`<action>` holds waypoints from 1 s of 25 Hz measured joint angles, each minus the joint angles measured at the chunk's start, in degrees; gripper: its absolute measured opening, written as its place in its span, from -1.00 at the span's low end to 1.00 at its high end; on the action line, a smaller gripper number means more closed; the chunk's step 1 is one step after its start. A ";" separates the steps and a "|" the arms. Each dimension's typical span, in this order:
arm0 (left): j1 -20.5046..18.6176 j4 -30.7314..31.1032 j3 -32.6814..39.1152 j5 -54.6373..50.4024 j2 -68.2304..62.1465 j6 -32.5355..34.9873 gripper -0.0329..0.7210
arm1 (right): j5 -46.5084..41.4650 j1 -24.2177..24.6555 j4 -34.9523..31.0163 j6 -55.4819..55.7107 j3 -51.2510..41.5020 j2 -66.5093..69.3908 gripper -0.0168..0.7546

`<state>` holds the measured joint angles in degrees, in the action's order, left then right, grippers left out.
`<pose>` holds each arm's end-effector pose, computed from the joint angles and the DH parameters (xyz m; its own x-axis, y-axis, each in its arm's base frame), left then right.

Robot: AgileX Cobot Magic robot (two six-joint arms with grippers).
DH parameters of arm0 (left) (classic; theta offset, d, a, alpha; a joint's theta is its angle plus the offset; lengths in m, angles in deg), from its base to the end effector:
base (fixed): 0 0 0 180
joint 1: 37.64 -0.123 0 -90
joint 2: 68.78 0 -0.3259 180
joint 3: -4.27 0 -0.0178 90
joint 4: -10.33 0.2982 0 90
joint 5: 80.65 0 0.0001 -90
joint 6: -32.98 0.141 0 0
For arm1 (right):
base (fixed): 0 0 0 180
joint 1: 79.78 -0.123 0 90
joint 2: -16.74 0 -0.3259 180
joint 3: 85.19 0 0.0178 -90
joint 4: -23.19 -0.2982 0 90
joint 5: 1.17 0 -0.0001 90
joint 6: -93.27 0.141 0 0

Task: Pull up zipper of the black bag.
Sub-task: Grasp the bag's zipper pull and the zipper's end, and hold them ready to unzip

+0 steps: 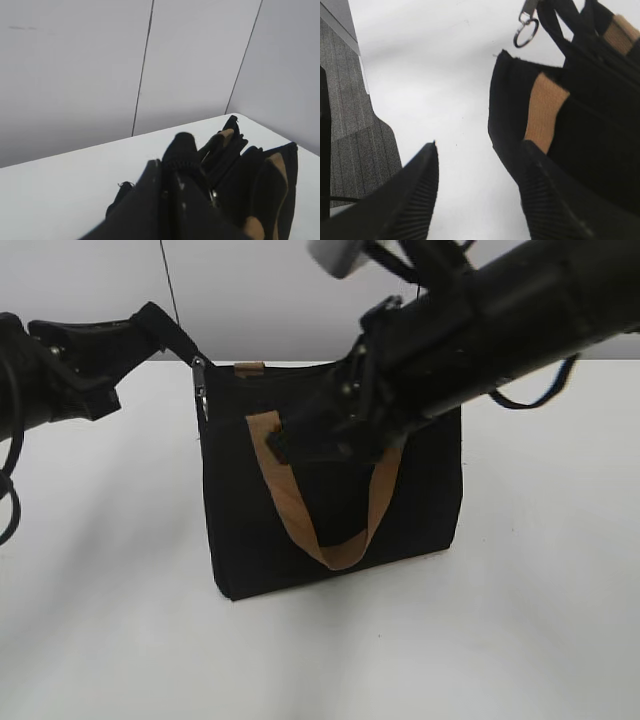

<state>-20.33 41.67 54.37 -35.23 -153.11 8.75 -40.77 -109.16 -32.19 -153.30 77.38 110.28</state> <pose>0.2937 -0.1462 0.2431 -0.0704 0.0035 -0.9975 0.6282 0.7770 -0.0416 0.3018 0.2549 0.2716 -0.3639 -0.5138 -0.7769 -0.8954 0.4228 0.1398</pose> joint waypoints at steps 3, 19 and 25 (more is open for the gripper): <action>0.00 0.00 0.00 0.17 0.00 -1.02 -0.91 | 1.15 -2.18 -0.07 -0.08 4.07 5.58 0.08; 0.00 0.00 0.00 1.17 0.00 -5.28 -0.91 | 7.10 -4.33 -4.55 -0.19 11.36 15.75 0.02; 0.00 0.11 0.02 1.35 0.00 -5.28 -0.91 | 8.24 -4.33 -7.19 -0.19 11.36 15.87 -0.15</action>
<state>-20.33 41.78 54.39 -33.88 -153.11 3.48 -32.52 -113.49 -39.37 -153.49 88.74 126.15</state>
